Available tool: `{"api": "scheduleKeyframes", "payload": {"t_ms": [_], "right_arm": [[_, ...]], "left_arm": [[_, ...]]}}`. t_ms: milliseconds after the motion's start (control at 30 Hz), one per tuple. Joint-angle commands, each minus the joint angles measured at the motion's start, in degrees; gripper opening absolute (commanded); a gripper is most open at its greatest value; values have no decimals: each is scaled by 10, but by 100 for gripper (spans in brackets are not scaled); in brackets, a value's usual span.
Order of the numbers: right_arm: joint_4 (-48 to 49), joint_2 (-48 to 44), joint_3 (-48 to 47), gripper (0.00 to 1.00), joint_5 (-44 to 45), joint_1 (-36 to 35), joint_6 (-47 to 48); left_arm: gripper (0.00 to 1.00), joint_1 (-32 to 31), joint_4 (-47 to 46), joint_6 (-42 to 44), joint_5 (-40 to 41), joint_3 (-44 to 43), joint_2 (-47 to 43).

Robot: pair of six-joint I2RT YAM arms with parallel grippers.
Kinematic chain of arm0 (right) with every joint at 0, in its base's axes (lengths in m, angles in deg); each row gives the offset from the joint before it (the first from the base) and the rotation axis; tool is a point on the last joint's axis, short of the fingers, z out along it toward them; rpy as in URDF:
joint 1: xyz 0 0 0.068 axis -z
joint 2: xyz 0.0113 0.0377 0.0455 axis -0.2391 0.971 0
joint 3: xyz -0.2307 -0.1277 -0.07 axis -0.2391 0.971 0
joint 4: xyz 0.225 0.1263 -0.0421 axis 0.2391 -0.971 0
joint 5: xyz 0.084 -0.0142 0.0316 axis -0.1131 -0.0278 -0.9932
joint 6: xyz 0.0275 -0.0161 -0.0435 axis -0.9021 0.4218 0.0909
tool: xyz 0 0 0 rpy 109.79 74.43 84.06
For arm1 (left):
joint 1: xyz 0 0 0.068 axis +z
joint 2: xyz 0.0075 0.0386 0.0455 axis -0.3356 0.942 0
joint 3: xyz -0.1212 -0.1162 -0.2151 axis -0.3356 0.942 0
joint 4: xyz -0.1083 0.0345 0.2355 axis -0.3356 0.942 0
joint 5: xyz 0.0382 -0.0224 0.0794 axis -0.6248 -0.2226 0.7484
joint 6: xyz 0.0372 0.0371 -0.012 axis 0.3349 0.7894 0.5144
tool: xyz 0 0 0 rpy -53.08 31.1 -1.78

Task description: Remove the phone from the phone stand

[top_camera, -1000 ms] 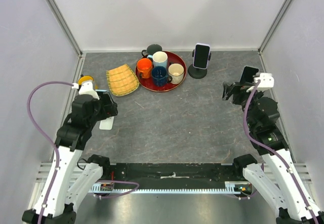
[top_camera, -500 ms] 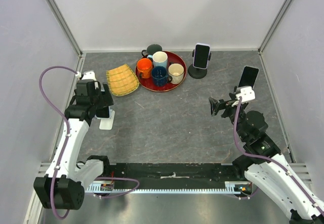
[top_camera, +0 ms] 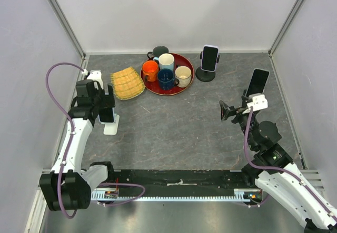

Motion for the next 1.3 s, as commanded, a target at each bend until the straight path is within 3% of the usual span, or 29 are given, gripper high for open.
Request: {"api": "scheduleKeyframes", "payload": {"t_ms": [0,200,1267], "right_arm": [[28,-8,7,98,21,-10,26],[33,-4,9,98,19,-19,28],[36,2,13,98,24,-24,37]], "left_arm": [[100,20,-46,37,-33,6,4],[100,45,-67,20,-118,23,5],[91,46,-103,18,-107,57,14]]}}
